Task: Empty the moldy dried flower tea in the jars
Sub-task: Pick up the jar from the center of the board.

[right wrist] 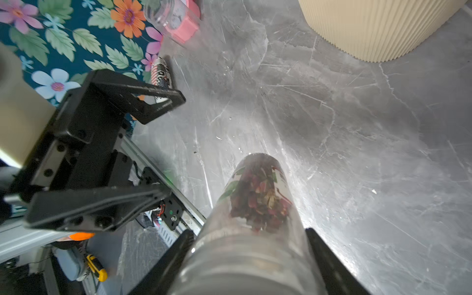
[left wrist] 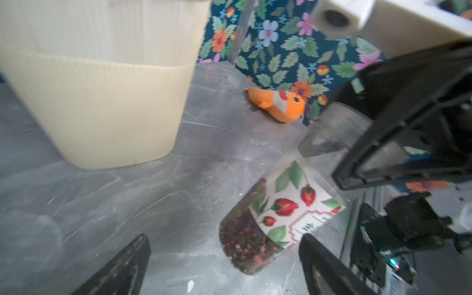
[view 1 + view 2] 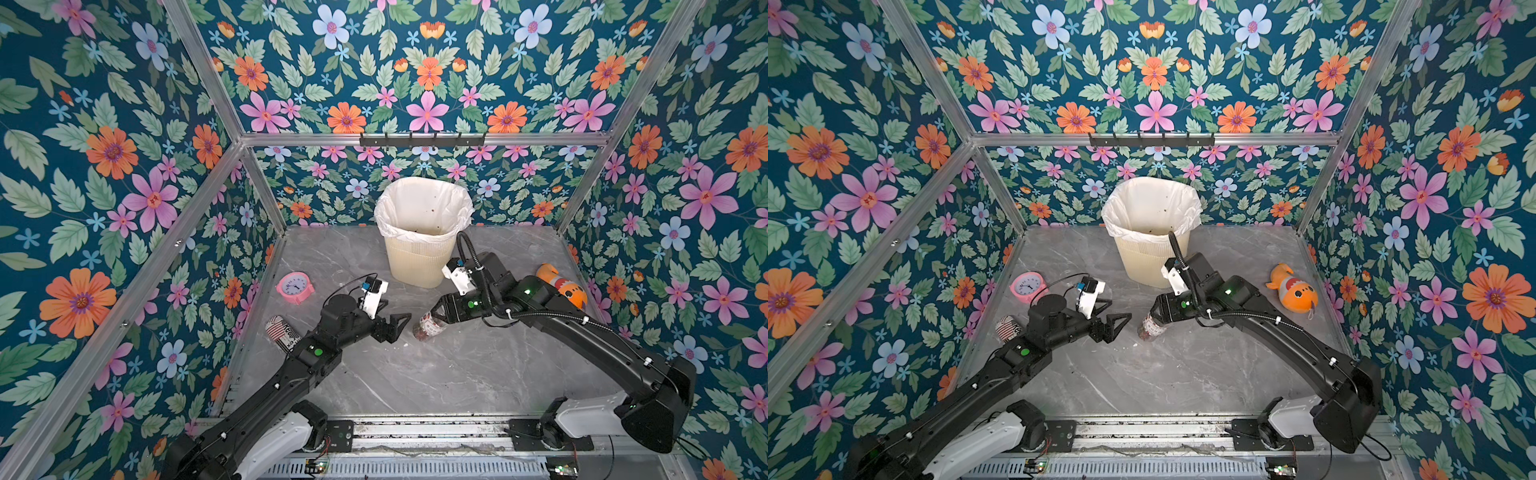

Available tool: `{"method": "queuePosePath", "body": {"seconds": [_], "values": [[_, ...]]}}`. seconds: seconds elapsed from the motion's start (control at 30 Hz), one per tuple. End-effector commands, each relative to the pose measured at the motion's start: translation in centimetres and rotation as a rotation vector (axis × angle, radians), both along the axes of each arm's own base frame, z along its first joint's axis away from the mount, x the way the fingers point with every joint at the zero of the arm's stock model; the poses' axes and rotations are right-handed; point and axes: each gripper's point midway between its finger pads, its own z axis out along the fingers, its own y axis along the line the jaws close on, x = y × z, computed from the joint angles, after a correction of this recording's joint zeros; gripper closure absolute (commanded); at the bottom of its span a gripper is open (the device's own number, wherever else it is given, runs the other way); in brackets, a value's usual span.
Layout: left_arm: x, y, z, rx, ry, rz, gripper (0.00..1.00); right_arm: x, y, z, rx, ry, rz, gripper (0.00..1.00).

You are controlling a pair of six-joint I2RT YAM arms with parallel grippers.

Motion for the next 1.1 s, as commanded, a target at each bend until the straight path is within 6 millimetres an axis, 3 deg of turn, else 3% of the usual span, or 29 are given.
{"method": "queuePosePath", "body": {"seconds": [0.0,0.23,0.4,0.5,0.77,1.07], "values": [[-1.7,-2.6,2.3,-0.004,-0.166,-0.195,0.03,-0.1,0.2,1.9,0.107,0.009,0.027,0.4],[-2.5,-6.5,1.8,0.073,-0.271,-0.316,0.01,0.1,0.1,4.1,0.245,0.028,0.03,0.4],[-1.2,-8.1,1.1,0.134,-0.293,-0.305,0.02,0.0,0.1,4.4,0.253,0.035,0.035,0.4],[-1.6,-8.7,1.2,0.119,-0.295,-0.344,0.04,0.0,0.1,4.5,0.258,0.033,0.033,0.4],[-2.2,-9.1,0.8,0.1,-0.283,-0.378,0.13,0.1,0.4,4.7,0.287,0.043,0.036,0.4],[-2.7,-9.0,1.4,0.065,-0.292,-0.385,0.31,0.3,0.3,4.8,0.297,0.047,0.034,0.4]]}}
